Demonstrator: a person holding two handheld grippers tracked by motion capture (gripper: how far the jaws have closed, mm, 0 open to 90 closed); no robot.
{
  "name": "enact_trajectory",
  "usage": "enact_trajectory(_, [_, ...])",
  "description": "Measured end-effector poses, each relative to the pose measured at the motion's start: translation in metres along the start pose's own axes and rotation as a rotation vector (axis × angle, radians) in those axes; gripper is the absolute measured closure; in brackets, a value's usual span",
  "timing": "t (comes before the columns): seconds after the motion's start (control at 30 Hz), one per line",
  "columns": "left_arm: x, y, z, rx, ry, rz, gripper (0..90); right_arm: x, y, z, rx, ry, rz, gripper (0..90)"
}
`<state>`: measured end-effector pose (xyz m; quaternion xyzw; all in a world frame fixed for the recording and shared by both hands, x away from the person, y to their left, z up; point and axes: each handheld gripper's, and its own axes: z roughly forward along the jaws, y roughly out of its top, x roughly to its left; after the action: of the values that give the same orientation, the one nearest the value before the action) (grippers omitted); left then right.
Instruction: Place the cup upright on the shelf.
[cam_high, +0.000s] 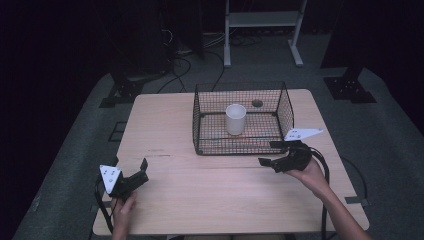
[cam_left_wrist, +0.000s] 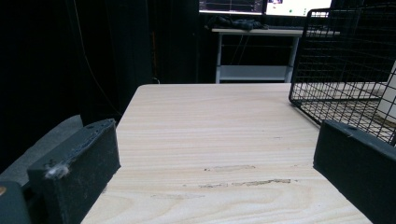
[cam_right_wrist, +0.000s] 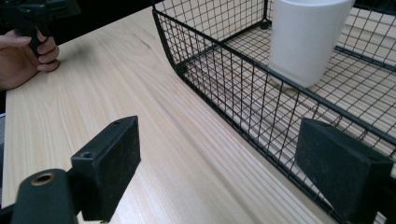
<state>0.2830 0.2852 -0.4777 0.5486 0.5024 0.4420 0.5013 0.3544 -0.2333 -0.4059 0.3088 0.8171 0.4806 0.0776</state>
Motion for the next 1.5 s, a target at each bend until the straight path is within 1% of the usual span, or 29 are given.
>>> enact_trajectory(0.13, [0.000, 0.000, 0.000, 0.001, 0.000, 0.003, 0.0, -0.001, -0.004, -0.002, 0.004, -0.006, 0.005, 13.4])
enact_trajectory(0.27, [0.000, 0.000, 0.000, 0.001, 0.000, 0.003, 0.0, 0.000, -0.010, -0.007, -0.006, -0.025, 0.000, 13.4])
enact_trajectory(0.3, [0.000, 0.000, 0.000, 0.001, 0.000, 0.003, 0.0, -0.001, -0.014, -0.008, -0.003, -0.027, 0.007, 13.4])
enact_trajectory(0.43, [0.000, 0.000, 0.000, 0.002, 0.000, 0.005, 0.0, -0.001, -0.019, -0.011, 0.001, -0.034, 0.012, 13.4])
enact_trajectory(0.57, [0.000, 0.000, 0.000, 0.001, 0.000, 0.006, 0.0, -0.001, -0.024, -0.014, -0.008, -0.049, 0.007, 13.4])
enact_trajectory(0.63, [0.000, 0.000, 0.000, 0.002, 0.000, 0.006, 0.0, -0.002, -0.031, -0.015, -0.007, -0.052, 0.019, 13.4])
enact_trajectory(0.73, [0.000, 0.000, 0.000, 0.001, 0.000, 0.006, 0.0, -0.001, -0.035, -0.017, -0.008, -0.060, 0.019, 13.4])
enact_trajectory(0.9, [-0.001, 0.000, 0.000, 0.001, 0.000, 0.008, 0.0, 0.001, -0.044, -0.020, -0.025, -0.071, 0.023, 13.4])
enact_trajectory(0.93, [-0.001, 0.000, 0.000, 0.002, 0.000, 0.008, 0.0, 0.002, -0.048, -0.022, -0.031, -0.080, 0.021, 13.4])
enact_trajectory(1.0, [-0.001, 0.000, 0.000, 0.002, 0.000, 0.007, 0.0, 0.002, -0.049, -0.023, -0.031, -0.081, 0.022, 13.4])
enact_trajectory(1.13, [-0.001, 0.000, 0.000, 0.002, 0.000, 0.009, 0.0, 0.004, -0.057, -0.026, -0.042, -0.083, 0.035, 13.4])
enact_trajectory(1.2, [-0.001, 0.000, 0.000, 0.002, 0.000, 0.010, 0.0, 0.005, -0.059, -0.026, -0.044, -0.084, 0.035, 13.4])
enact_trajectory(1.4, [-0.001, 0.000, 0.000, 0.002, 0.001, 0.009, 0.0, 0.009, -0.067, -0.029, -0.050, -0.100, 0.032, 13.4])
enact_trajectory(1.5, [-0.001, 0.000, 0.000, 0.002, 0.000, 0.011, 0.0, 0.011, -0.073, -0.031, -0.066, -0.107, 0.042, 13.4])
